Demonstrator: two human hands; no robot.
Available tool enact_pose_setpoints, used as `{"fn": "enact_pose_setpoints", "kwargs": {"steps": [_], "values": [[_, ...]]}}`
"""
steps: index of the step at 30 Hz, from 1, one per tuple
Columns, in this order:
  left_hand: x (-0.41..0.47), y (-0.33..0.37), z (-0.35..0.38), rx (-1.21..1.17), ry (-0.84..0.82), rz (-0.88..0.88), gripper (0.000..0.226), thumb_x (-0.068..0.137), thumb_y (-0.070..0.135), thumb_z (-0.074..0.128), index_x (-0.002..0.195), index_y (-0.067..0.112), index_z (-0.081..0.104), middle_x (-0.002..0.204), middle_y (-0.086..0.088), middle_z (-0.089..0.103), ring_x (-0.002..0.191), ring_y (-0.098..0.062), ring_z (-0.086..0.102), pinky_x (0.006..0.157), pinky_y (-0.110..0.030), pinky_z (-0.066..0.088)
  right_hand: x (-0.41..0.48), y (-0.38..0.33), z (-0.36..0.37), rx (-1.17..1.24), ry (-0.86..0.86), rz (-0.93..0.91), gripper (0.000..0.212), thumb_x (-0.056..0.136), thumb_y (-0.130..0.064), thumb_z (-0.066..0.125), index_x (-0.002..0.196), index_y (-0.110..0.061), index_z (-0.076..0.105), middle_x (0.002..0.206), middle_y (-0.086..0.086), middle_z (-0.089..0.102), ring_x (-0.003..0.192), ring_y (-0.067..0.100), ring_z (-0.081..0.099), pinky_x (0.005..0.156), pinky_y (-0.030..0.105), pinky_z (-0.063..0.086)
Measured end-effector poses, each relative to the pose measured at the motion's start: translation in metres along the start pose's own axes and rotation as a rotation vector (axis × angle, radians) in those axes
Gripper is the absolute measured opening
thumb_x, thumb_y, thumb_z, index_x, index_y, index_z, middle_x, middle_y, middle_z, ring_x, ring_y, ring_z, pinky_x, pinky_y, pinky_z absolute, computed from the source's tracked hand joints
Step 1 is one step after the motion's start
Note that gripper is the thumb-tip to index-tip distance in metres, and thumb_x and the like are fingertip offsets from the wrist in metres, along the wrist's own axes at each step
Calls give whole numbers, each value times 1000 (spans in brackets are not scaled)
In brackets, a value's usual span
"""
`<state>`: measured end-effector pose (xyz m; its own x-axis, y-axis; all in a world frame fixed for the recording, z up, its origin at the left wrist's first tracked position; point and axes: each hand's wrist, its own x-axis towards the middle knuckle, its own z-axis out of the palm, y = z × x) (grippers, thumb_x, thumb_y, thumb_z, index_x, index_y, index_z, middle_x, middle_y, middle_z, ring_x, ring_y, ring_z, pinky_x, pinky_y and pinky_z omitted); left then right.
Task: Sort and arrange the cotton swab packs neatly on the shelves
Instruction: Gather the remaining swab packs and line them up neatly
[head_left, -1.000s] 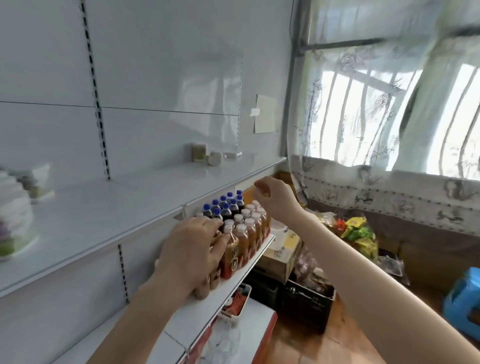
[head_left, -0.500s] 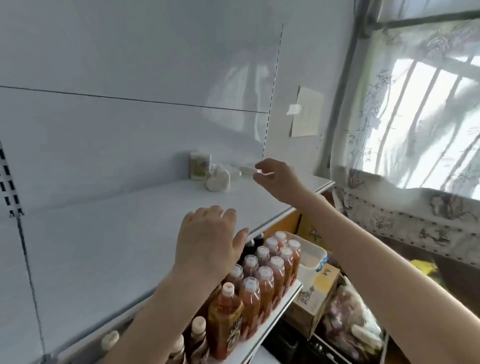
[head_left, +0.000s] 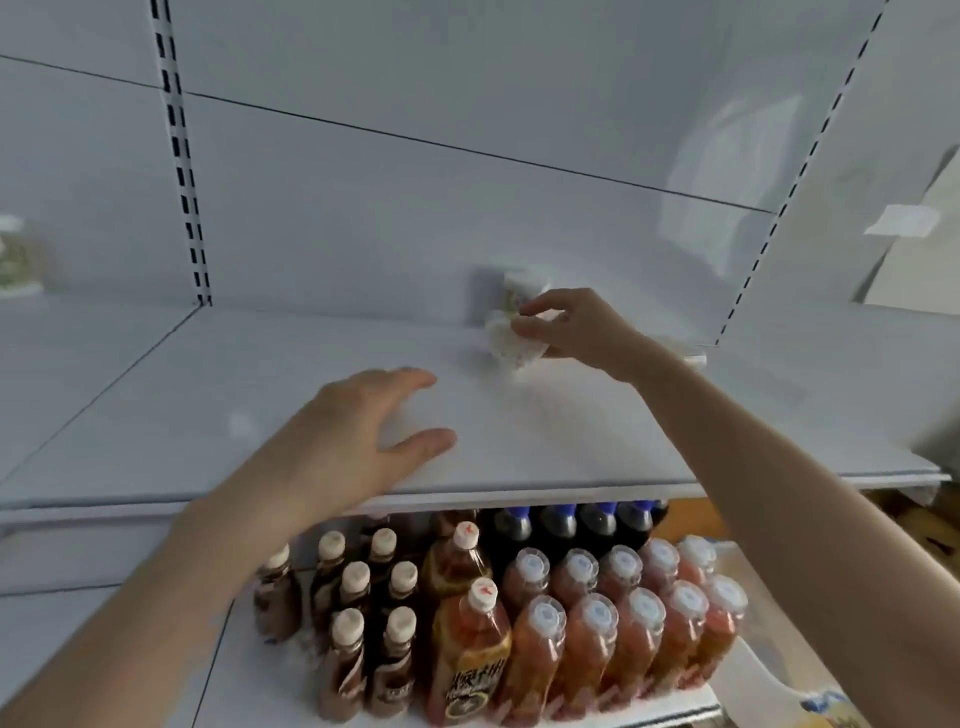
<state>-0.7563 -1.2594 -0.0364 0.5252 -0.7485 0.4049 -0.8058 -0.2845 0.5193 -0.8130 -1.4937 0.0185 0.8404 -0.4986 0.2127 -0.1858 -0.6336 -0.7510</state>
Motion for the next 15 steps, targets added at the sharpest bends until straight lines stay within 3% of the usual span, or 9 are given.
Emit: {"fn": "enact_pose_setpoints", "kwargs": {"steps": [2, 4, 7, 9, 11, 13, 15], "values": [[8, 7, -1, 14, 110, -49, 89, 73, 50, 72, 145, 25, 26, 145, 0, 36, 130, -12, 36, 98, -17, 25, -13, -11, -6, 305, -218, -6, 18, 90, -12, 58, 103, 0, 61, 92, 9, 61, 68, 10, 65, 68, 22, 57], [18, 17, 0, 32, 163, -26, 102, 69, 39, 77, 148, 23, 15, 149, 0, 28, 133, -11, 29, 96, -12, 20, -25, -22, -9, 390, -440, -19, 22, 93, -15, 51, 107, 0, 59, 94, 9, 64, 76, 11, 68, 70, 20, 56], [28, 27, 4, -4, 195, 0, 86, 68, 32, 80, 140, 21, 33, 126, 8, 45, 110, -5, 42, 81, -8, 30, -26, -30, -11, 359, -637, -53, 26, 96, -24, 45, 111, -6, 56, 101, 12, 65, 87, 19, 68, 78, 23, 55], [30, 27, 3, -41, 228, -30, 68, 71, 29, 78, 128, 17, 43, 113, 9, 50, 98, -5, 46, 70, -9, 36, -13, -29, -12, 314, -543, -50, 24, 95, -30, 48, 108, -12, 57, 102, 18, 65, 83, 22, 69, 78, 27, 56], [30, 23, -1, -78, 271, -95, 62, 73, 28, 76, 124, 15, 44, 106, 11, 52, 91, -7, 50, 66, -7, 37, 18, -18, -13, 145, -182, -93, 18, 92, -31, 55, 101, -17, 60, 97, 16, 65, 78, 18, 67, 81, 30, 54], [28, 18, -6, -94, 324, -150, 60, 75, 29, 75, 124, 17, 41, 94, 17, 51, 83, -6, 52, 62, -5, 38, 53, -1, -15, -198, 109, -132, 31, 89, -33, 58, 115, -16, 58, 112, 13, 61, 97, 20, 59, 89, 31, 44], [24, 14, -11, -93, 360, -188, 59, 75, 30, 73, 121, 19, 38, 89, 21, 49, 79, -4, 54, 61, -6, 37, 79, 17, -14, -458, 44, -43, 56, 86, -40, 59, 134, -17, 42, 129, 14, 48, 122, 29, 43, 100, 35, 36]]}}
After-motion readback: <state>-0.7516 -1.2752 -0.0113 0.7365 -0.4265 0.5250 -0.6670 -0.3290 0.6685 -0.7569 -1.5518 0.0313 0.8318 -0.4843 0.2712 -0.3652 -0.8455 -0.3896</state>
